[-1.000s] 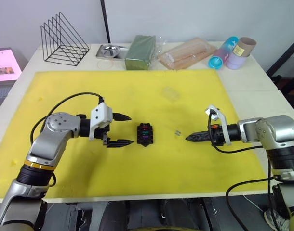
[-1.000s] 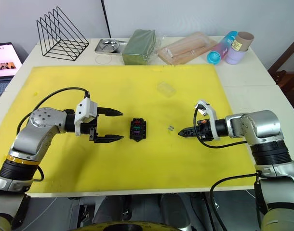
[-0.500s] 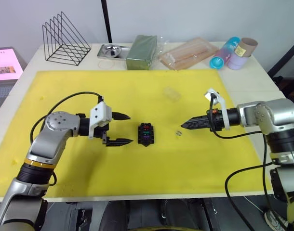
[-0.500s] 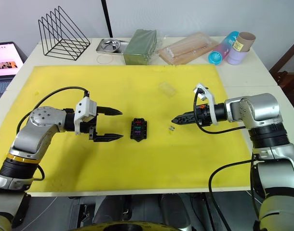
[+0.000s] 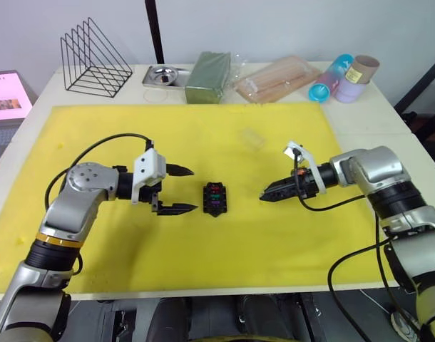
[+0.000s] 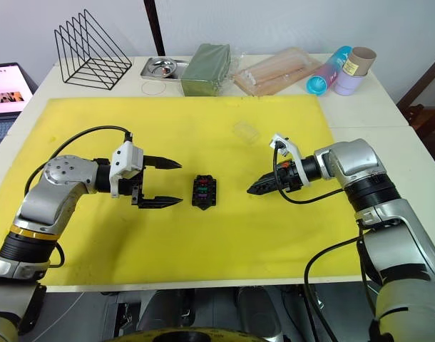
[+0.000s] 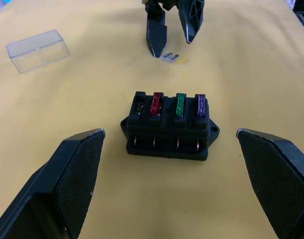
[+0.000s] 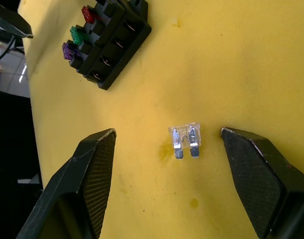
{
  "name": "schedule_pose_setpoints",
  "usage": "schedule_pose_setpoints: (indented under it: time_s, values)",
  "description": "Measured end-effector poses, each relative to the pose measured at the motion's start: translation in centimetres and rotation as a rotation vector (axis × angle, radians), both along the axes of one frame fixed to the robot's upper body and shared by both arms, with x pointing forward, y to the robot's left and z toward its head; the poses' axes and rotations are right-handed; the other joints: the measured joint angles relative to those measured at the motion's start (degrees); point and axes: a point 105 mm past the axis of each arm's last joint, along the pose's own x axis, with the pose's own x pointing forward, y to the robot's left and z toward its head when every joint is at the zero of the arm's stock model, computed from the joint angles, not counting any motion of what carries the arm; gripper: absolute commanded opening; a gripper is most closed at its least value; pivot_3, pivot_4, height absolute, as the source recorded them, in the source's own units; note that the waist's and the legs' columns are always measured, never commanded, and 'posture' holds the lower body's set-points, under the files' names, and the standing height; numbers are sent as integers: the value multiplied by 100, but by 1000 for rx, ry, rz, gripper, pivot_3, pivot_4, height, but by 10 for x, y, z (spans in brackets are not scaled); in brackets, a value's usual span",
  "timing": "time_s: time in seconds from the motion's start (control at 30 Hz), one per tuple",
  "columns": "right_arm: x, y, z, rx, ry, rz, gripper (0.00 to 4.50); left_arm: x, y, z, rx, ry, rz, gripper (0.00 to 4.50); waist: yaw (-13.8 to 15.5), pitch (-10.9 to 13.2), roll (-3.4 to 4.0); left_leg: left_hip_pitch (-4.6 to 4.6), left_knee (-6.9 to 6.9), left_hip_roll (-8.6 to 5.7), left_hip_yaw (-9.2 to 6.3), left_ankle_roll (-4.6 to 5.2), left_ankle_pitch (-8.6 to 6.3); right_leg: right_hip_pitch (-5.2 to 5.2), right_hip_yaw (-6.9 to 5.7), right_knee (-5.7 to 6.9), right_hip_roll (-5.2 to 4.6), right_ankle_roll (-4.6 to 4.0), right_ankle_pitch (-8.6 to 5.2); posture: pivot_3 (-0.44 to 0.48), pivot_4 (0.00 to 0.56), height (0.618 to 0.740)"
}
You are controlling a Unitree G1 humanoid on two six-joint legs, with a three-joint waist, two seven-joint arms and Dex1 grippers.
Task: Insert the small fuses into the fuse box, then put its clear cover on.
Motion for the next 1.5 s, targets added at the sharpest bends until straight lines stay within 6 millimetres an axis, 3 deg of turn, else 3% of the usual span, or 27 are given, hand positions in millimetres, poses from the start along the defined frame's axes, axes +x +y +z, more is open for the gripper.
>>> schedule_pose_setpoints:
  time_s: [0.53, 0.63, 0.73, 1.03, 1.13, 1.23, 1.43, 1.5]
  values:
    - [-5, 6, -2, -12, 26, 39, 3598, 0, 0, -1, -2, 0, 13, 4500, 1, 0, 0, 1, -1, 0, -4, 0, 0, -1, -1, 4, 0, 0, 0, 0, 150, 740]
    - [-4, 5, -3, -16, 30, 36, 2999, 0, 0, -1, -2, -3, 12, 4500, 2, 0, 0, 1, 0, 0, -4, 0, 0, 0, -1, 4, 0, 0, 0, 0, 150, 740]
    - [-3, 4, -5, -20, 40, 27, 2044, -1, -1, 0, -2, -7, 9, 4500, 3, 0, 0, 1, -1, 0, -3, 0, 0, -1, -1, 4, 0, 0, 0, 0, 150, 740]
    - [-2, 4, -8, -20, 45, 27, 2044, -2, -1, -1, -1, -4, 8, 4500, 3, 0, 0, 1, 0, 0, -4, 0, 0, -1, -2, 5, 0, 0, 0, 0, 150, 740]
    - [-1, 3, -9, -22, 49, 21, 1554, -2, -1, -1, -1, -4, 8, 4500, 2, 0, 0, 1, 0, 0, -3, 0, 0, -1, -2, 5, 0, 0, 0, 0, 150, 740]
    - [1, 1, -10, -29, 52, 11, 521, -2, -1, -1, -1, -4, 8, 4500, 4, 0, 0, 1, -1, 0, -3, 0, 0, -1, -2, 5, 0, 0, 0, 0, 150, 740]
    - [1, 1, -11, -31, 55, 11, 521, -2, -1, -1, -2, -6, 8, 4500, 5, 0, 0, 1, 1, 0, -3, 0, 0, -1, -2, 6, -1, 0, 0, 0, 150, 740]
    - [1, 1, -11, -30, 57, 9, 194, -2, -1, -1, -2, -6, 7, 4500, 5, 0, 0, 1, 1, 0, -3, 0, 0, -1, -2, 6, -1, 0, 0, 0, 150, 740]
